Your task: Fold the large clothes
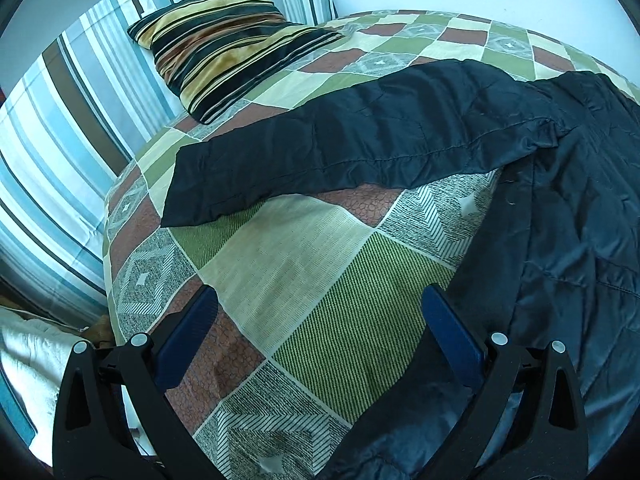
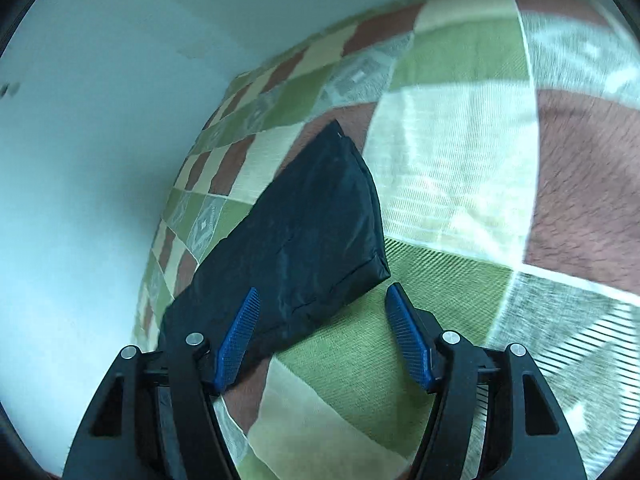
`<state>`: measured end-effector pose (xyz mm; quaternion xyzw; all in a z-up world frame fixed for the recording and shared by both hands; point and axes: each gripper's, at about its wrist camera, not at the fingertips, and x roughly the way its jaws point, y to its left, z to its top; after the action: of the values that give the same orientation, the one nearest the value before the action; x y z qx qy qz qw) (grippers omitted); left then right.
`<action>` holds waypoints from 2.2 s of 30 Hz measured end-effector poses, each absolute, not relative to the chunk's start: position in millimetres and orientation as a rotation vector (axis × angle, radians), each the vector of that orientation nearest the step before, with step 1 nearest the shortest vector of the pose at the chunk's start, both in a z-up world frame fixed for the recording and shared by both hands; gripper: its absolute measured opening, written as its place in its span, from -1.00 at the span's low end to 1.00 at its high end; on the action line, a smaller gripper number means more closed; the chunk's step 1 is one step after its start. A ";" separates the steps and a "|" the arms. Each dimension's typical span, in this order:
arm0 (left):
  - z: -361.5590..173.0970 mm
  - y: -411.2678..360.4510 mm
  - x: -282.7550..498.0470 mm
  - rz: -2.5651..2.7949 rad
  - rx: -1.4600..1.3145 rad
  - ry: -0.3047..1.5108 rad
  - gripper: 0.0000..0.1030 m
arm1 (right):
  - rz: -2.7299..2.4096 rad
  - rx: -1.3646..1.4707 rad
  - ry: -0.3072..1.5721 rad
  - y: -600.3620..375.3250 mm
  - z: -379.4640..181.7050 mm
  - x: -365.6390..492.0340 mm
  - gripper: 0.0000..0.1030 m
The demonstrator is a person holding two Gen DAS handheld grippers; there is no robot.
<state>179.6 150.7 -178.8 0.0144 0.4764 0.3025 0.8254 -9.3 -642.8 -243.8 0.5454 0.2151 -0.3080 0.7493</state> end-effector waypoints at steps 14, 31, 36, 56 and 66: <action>-195.4 155.5 182.4 0.640 0.031 1.033 0.96 | -0.689 1.063 0.446 -663.9 -232.6 27.1 -0.75; -205.3 161.4 176.5 0.617 -0.017 0.997 0.96 | -0.265 0.526 0.444 -426.5 -92.8 184.7 -0.76; -206.3 164.4 175.4 0.606 -0.045 0.991 0.96 | -0.147 0.464 0.491 -352.8 -98.0 228.9 -0.76; -208.2 166.8 174.1 0.595 -0.074 0.988 0.96 | 0.147 0.201 0.854 -154.2 -196.2 312.0 -0.76; -208.0 167.3 173.8 0.597 -0.071 0.988 0.96 | 0.214 0.174 0.943 -137.0 -211.3 308.5 -0.16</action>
<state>173.8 167.3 -208.0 -0.0336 0.4668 0.2823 0.8375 308.5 -137.0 -211.3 0.0835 0.4526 0.1028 0.8818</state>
